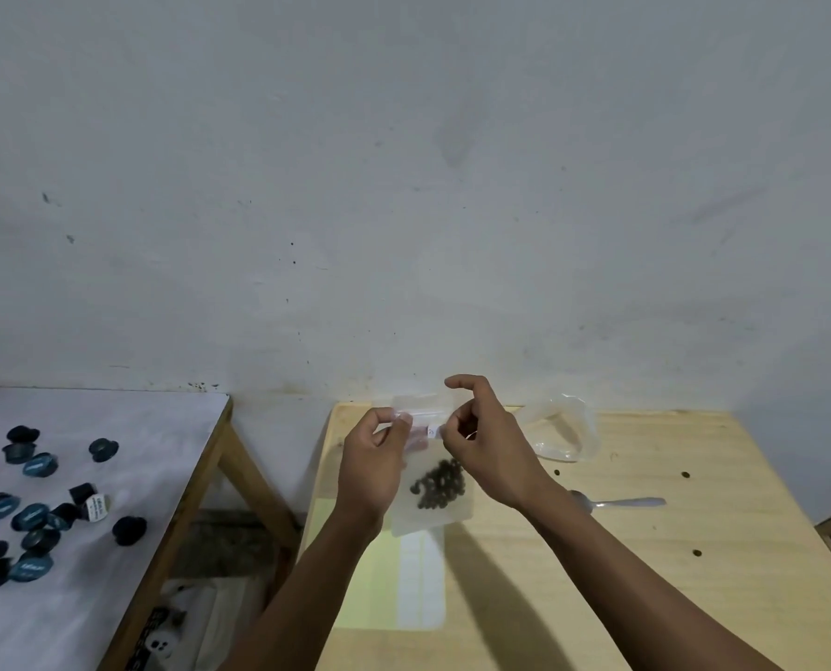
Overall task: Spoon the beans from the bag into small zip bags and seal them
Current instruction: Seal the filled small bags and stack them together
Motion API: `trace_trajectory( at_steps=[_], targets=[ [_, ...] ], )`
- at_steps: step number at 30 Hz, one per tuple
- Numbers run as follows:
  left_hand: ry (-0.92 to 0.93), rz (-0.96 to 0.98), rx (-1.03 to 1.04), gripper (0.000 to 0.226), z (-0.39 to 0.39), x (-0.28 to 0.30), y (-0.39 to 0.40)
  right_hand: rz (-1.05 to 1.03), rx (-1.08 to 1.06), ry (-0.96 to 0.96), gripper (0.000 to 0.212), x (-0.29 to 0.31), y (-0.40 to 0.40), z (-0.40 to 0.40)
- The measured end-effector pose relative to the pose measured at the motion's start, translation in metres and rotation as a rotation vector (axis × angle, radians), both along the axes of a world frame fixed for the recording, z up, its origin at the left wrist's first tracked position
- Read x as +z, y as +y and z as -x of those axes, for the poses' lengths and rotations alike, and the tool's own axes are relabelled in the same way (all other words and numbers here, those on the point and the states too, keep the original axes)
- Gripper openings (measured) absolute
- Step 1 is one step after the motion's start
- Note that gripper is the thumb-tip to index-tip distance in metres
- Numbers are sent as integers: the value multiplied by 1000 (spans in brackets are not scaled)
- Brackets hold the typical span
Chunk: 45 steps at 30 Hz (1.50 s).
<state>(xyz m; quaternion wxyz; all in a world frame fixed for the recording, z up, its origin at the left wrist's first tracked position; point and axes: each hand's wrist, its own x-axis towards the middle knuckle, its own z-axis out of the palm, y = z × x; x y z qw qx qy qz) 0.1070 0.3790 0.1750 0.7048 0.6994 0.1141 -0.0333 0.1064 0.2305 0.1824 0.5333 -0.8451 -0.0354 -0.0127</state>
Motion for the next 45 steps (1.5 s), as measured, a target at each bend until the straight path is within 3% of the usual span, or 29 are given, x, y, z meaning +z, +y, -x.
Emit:
trace_trajectory(
  at_steps=[19, 28, 37, 45],
  targets=[
    [-73, 36, -71, 17, -3, -14, 5, 16, -59, 3, 52, -11, 11, -12],
    [-124, 54, -131, 19, -8, -19, 10, 21, -184, -7, 81, -24, 5, -11],
    [-8, 40, -141, 14, -14, -25, 8, -296, -109, 205, 26, -35, -10, -12],
    [190, 167, 59, 21, -33, -51, 13, -361, 94, 573, 33, -78, -31, 6]
  ],
)
